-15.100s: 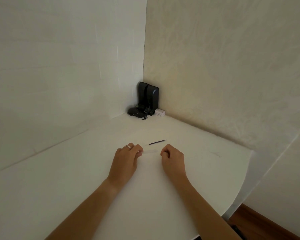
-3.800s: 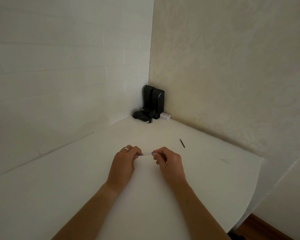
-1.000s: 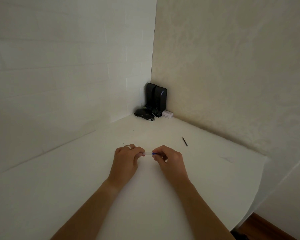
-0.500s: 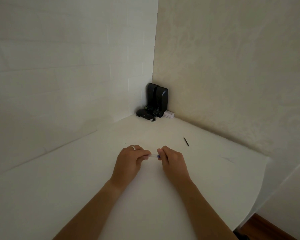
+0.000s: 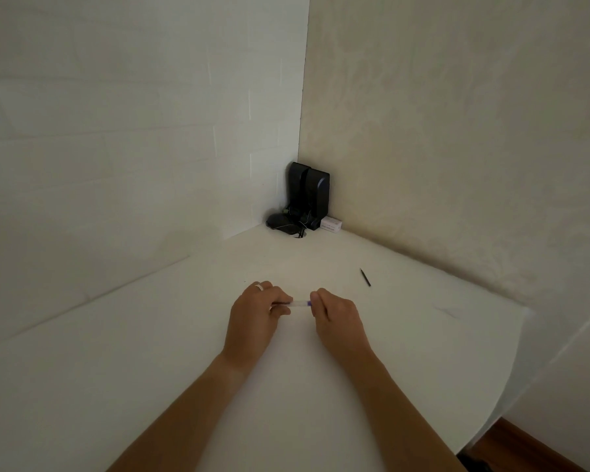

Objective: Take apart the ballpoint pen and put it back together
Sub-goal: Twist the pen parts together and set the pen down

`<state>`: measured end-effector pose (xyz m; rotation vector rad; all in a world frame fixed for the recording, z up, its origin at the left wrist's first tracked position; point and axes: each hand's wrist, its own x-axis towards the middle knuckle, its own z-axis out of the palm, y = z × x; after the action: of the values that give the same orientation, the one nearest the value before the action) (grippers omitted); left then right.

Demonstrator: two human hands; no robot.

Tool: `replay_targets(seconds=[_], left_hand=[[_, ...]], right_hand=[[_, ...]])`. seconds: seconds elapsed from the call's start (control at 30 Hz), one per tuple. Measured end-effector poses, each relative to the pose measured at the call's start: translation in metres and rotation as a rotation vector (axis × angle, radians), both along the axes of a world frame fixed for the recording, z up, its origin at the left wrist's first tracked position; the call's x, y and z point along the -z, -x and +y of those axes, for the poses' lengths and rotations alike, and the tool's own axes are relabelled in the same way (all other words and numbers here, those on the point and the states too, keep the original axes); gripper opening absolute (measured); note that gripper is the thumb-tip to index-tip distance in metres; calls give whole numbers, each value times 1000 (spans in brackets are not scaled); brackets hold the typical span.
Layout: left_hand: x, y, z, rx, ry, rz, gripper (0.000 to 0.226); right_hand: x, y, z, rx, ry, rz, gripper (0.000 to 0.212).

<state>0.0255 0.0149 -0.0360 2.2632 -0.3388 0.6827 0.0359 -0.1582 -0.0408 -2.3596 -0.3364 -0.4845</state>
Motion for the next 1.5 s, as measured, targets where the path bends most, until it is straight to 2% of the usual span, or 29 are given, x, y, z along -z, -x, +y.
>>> replay_targets(seconds=[0.13, 0.3, 0.4, 0.5, 0.57, 0.67, 0.73, 0.8, 0.93, 1.0, 1.17, 1.37, 1.5], left_hand=[[2, 1, -4, -1, -117, -41, 20], [10, 2, -3, 22, -301, -42, 39], [6, 4, 0, 8, -236, -8, 34], [3, 3, 1, 0, -205, 3, 25], [2, 3, 0, -9, -178, 2, 25], [2, 2, 0, -66, -137, -16, 21], [3, 1, 1, -87, -127, -31, 20], [3, 1, 2, -79, -122, -32, 19], [0, 4, -1, -61, -123, -51, 19], [-2, 5, -4, -54, -120, -65, 18], [-1, 5, -4, -48, -116, -54, 19], [0, 4, -5, -48, -119, -78, 20], [2, 2, -3, -74, -109, -75, 21]], right_hand=[[-2, 1, 0, 79, -11, -9, 43], [-1, 1, -1, 124, 34, -45, 36], [-2, 2, 1, 123, 21, -31, 39], [-6, 4, 0, 144, 3, 68, 52], [-9, 5, 1, 157, -40, 134, 53], [-10, 7, 3, 132, -117, 110, 41], [-9, 6, 2, 61, -114, 65, 29], [-7, 5, 0, 6, -93, 34, 27], [-10, 7, 0, 64, -142, 97, 49], [-11, 8, 1, 115, -134, 116, 51], [-8, 7, 2, 40, -103, 52, 30], [-10, 8, 0, 122, -103, 79, 52], [-12, 9, 2, 75, -143, 74, 34]])
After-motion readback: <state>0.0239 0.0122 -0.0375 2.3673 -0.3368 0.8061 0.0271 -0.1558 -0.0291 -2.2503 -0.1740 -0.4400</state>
